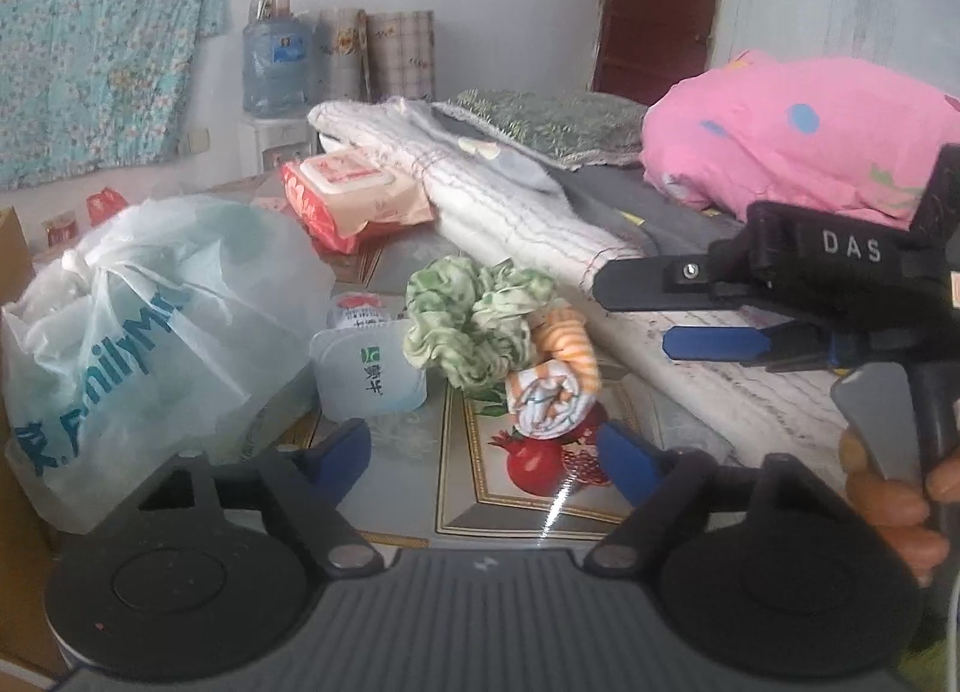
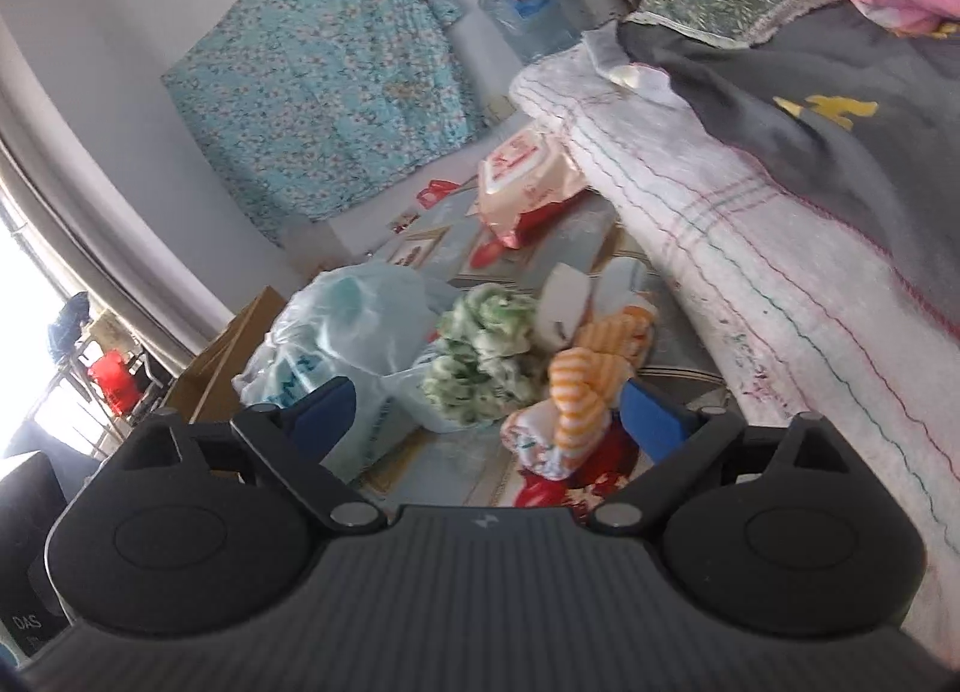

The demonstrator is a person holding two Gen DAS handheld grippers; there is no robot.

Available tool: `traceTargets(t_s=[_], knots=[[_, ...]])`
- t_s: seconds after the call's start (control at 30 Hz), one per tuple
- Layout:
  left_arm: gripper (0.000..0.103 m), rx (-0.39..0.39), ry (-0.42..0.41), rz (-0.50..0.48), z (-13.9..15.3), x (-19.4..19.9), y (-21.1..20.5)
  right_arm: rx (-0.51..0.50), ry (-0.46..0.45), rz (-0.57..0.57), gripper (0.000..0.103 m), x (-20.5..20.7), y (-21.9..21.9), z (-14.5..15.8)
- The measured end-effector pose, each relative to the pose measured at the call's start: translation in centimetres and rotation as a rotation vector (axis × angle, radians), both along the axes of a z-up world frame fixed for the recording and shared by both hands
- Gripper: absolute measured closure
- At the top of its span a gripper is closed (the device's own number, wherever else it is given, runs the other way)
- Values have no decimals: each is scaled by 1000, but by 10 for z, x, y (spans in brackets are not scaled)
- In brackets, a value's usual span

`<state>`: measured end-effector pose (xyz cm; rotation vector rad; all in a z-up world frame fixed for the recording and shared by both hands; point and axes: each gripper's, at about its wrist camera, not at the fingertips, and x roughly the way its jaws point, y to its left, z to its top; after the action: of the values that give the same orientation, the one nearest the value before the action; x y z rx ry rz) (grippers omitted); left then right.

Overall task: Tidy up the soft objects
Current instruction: 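Grasp the orange-and-white striped cloth with the right tool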

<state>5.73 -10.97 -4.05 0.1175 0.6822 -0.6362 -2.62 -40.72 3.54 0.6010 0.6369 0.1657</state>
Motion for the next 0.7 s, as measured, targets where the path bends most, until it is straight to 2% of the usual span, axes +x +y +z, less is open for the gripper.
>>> traceTargets(t_s=[0.1, 0.37, 0.47, 0.57, 0.7], knots=[[30, -8, 27, -2, -1, 10, -2, -2, 25, -13, 23, 10, -2, -9], [38, -16, 57, -119, -16, 29, -38, -20, 94, -37, 48, 30, -3, -26], [41, -15, 62, -133, -22, 35, -50, -22, 117, -40, 54, 37, -3, -34], [42, -12, 72, -143, -25, 40, -55, 11, 143, -41, 66, 40, -6, -44], [42, -4, 88, -160, -27, 39, -57, 42, 150, -39, 71, 36, -10, -47]])
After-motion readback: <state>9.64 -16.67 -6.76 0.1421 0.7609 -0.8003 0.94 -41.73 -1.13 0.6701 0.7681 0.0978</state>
